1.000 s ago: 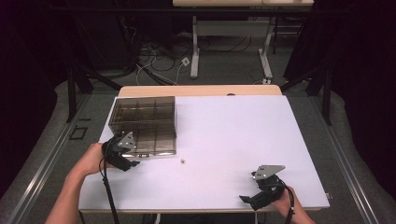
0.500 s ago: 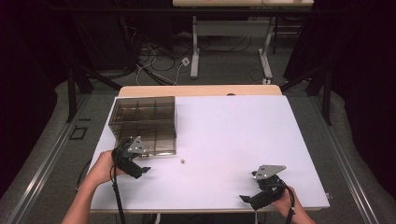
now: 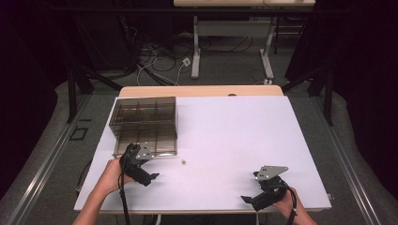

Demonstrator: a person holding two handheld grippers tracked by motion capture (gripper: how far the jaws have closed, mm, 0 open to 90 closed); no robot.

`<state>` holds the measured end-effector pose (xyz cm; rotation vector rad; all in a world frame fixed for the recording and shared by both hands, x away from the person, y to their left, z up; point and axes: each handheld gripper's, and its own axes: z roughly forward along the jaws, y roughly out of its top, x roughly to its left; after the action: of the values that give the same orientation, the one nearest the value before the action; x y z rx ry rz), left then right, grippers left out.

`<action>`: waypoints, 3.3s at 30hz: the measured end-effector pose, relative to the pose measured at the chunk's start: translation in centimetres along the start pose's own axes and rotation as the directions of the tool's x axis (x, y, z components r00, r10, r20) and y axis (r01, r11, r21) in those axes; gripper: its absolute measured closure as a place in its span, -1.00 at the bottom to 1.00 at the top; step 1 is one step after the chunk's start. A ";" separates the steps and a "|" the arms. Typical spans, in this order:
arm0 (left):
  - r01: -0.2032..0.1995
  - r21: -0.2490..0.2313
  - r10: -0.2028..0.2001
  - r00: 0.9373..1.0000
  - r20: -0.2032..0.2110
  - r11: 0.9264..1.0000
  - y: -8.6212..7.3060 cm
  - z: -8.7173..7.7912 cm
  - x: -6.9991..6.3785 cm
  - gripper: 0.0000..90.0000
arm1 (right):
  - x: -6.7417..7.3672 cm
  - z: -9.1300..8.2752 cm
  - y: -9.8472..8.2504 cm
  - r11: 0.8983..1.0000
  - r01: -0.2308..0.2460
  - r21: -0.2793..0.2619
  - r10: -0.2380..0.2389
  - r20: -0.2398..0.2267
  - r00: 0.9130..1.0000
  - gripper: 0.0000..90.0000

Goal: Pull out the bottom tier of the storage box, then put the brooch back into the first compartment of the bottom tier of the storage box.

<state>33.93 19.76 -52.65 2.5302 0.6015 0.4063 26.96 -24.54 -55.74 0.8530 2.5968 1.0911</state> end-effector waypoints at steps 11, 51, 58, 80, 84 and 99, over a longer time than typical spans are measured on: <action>0.035 -0.059 -0.037 0.998 -0.047 0.998 0.5 0.7 -1.3 -0.98 | 0.0 -0.1 0.0 1.000 0.000 -0.003 0.000 0.005 1.000 -0.98; 0.030 -0.076 -0.033 0.998 -0.044 0.997 1.9 2.8 -3.3 -1.00 | 0.1 -0.1 0.1 1.000 0.000 -0.014 0.000 0.019 1.000 -0.98; 0.030 -0.091 -0.034 0.999 -0.042 0.995 2.3 3.1 -3.8 -1.00 | 0.2 -0.1 0.1 1.000 0.002 -0.016 -0.002 0.017 1.000 -0.98; 0.045 -0.151 -0.054 0.997 -0.059 0.987 3.2 3.6 -4.6 -1.00 | 0.1 -0.1 0.1 1.000 -0.005 -0.015 0.006 0.018 1.000 -0.98; 0.041 -0.169 -0.053 0.996 -0.068 0.985 3.5 3.8 -4.8 -1.00 | 0.1 -0.1 0.1 1.000 -0.005 -0.014 0.005 0.017 1.000 -0.98; 0.049 -0.205 -0.058 0.998 -0.038 0.978 4.9 4.9 -5.4 -0.65 | 0.1 0.1 0.1 1.000 -0.004 -0.019 0.004 0.015 1.000 -0.98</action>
<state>32.87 11.34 -55.02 2.3106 0.6098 0.4793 26.95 -24.42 -55.74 0.8593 2.5696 1.1046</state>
